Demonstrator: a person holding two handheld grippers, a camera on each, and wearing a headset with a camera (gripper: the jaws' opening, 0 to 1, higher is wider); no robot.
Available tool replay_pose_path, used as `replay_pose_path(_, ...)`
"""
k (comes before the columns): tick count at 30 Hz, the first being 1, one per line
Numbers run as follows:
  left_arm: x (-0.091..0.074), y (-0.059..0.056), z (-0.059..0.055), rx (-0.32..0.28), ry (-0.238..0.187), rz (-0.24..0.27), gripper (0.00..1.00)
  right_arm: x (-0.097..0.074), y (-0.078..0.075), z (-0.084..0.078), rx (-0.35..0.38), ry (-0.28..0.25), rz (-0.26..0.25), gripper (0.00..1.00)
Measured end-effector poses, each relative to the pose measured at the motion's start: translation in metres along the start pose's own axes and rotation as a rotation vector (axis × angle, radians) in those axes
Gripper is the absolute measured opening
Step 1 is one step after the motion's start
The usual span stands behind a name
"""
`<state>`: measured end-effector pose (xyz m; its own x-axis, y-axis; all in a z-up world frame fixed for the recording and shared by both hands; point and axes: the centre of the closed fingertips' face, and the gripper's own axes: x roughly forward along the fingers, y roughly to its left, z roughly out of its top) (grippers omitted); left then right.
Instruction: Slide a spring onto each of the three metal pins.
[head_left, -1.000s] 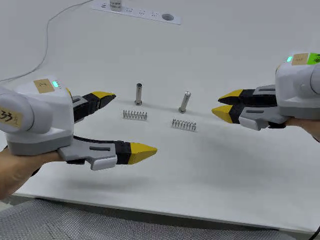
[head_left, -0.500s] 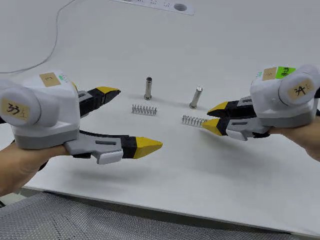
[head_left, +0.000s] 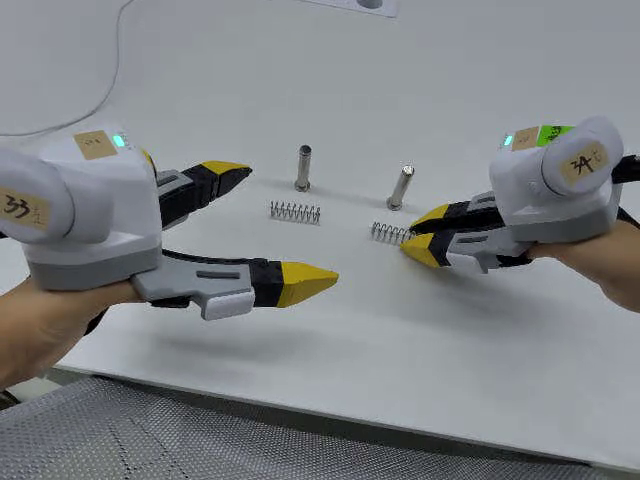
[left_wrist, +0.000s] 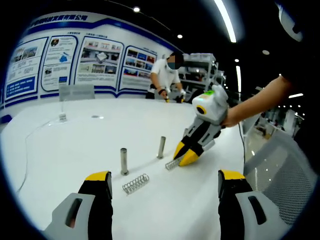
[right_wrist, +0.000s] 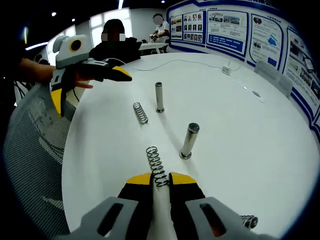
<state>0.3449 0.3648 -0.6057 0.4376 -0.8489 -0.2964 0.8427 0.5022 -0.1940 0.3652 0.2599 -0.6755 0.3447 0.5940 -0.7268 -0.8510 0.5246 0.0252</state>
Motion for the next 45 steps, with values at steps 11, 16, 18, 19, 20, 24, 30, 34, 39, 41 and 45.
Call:
replay_pose_path(11,0.003,-0.009,0.003,-0.013,-0.012,-0.036,0.85,-0.001,0.006,-0.003,-0.034,0.028,-0.020,0.11)
replay_pose_path(16,0.003,-0.010,0.000,-0.003,0.004,-0.045,0.83,-0.007,0.008,0.006,-0.034,0.014,-0.019,0.11)
replay_pose_path(18,0.004,-0.013,0.002,0.000,-0.004,-0.056,0.82,-0.010,0.010,0.011,-0.048,0.008,-0.019,0.11)
replay_pose_path(19,0.004,-0.015,0.005,-0.006,-0.017,-0.063,0.82,-0.012,0.011,0.014,-0.053,0.005,-0.019,0.11)
replay_pose_path(20,0.004,-0.016,0.008,-0.012,-0.028,-0.068,0.82,-0.013,0.011,0.016,-0.059,0.002,-0.019,0.11)
replay_pose_path(24,0.004,-0.019,0.011,-0.007,-0.039,-0.077,0.80,-0.019,0.015,0.023,-0.086,-0.004,-0.014,0.11)
replay_pose_path(30,0.005,-0.031,0.008,0.012,-0.024,-0.129,0.74,-0.029,0.028,0.031,-0.088,-0.030,0.002,0.11)
replay_pose_path(34,0.007,-0.042,0.005,0.037,-0.005,-0.163,0.73,-0.035,0.041,0.036,-0.126,-0.032,0.014,0.11)
replay_pose_path(39,0.007,-0.050,0.004,0.050,0.002,-0.193,0.71,-0.042,0.051,0.041,-0.133,-0.049,0.025,0.11)
replay_pose_path(41,0.007,-0.054,0.005,0.043,-0.005,-0.209,0.70,-0.044,0.055,0.042,-0.155,-0.046,0.034,0.11)
replay_pose_path(45,0.006,-0.063,0.002,0.059,0.009,-0.239,0.68,-0.049,0.062,0.044,-0.178,-0.051,0.046,0.11)
